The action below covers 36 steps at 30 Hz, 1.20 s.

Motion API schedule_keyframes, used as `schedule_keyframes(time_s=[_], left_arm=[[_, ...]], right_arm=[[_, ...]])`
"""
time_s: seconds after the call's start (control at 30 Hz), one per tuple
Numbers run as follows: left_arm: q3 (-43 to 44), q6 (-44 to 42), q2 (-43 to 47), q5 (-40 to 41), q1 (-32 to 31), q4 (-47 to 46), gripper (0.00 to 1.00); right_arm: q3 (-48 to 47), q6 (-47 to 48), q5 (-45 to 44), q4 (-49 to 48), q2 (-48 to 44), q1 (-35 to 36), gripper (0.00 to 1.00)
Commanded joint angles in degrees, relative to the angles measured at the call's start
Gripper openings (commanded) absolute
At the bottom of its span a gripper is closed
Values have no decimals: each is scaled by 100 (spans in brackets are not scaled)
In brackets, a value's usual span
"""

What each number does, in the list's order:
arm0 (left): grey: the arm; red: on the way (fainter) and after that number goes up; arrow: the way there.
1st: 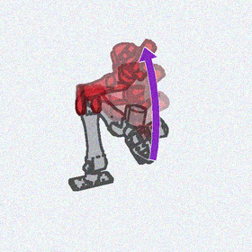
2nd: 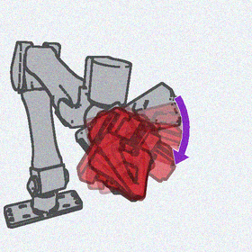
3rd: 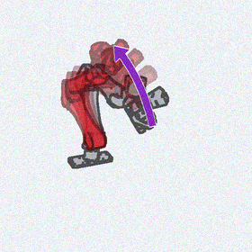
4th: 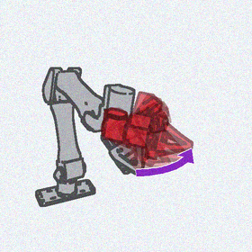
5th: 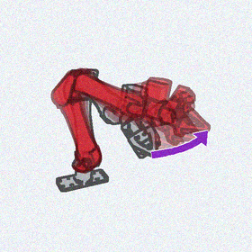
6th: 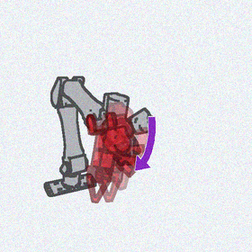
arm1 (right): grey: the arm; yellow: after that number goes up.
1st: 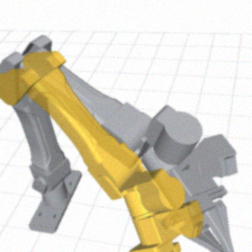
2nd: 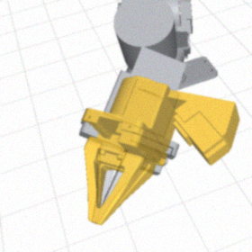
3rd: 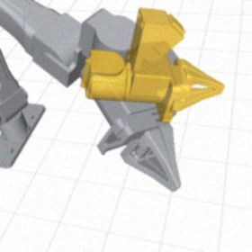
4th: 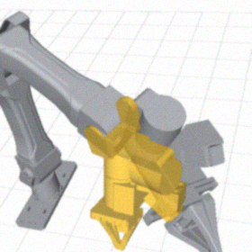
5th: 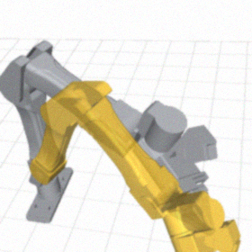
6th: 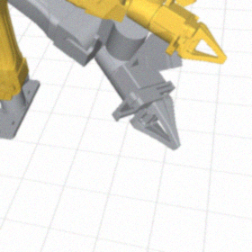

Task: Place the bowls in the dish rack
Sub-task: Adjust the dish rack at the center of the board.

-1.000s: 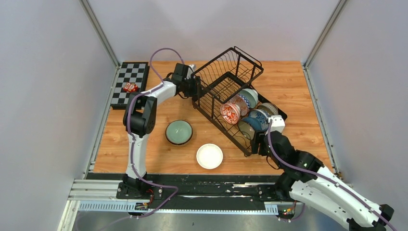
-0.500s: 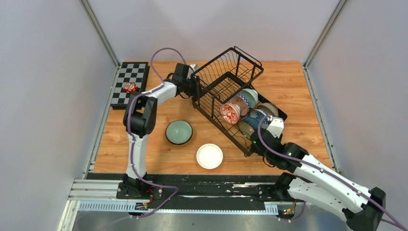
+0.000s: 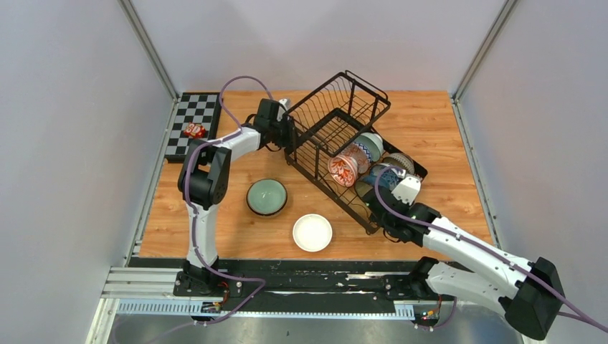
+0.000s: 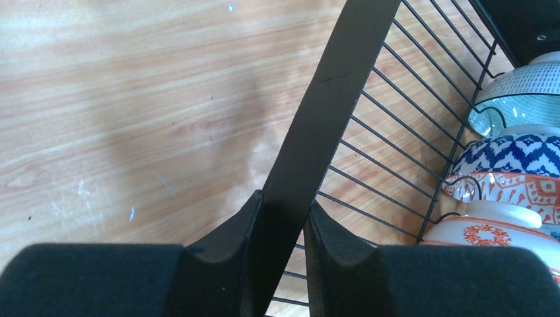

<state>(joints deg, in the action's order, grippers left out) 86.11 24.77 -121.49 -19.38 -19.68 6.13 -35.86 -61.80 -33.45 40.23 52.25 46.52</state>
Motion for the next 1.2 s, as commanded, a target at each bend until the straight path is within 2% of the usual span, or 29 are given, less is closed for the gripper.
schedule_keyframes(time_s=[0.0,0.1,0.23,0.4,0.77,1.17], left_arm=[[-244,544,500,302,78,145,0],[-363,564,612,283,79,122,0],[-476,542,741,267,112,141,0],[-591,490,883,120,138,193,0],[-1008,436,1244,59,134,187,0],[-1317,256,1484,77,131,428,0]], right_arm=[[-39,-339,32,-203,198,-126,49],[14,-367,81,-368,303,-178,45],[71,-339,123,-586,420,-250,33],[135,-106,225,-919,474,-543,4],[35,804,691,-1716,778,-1591,3],[-597,1803,1238,-2620,2079,-2969,3]])
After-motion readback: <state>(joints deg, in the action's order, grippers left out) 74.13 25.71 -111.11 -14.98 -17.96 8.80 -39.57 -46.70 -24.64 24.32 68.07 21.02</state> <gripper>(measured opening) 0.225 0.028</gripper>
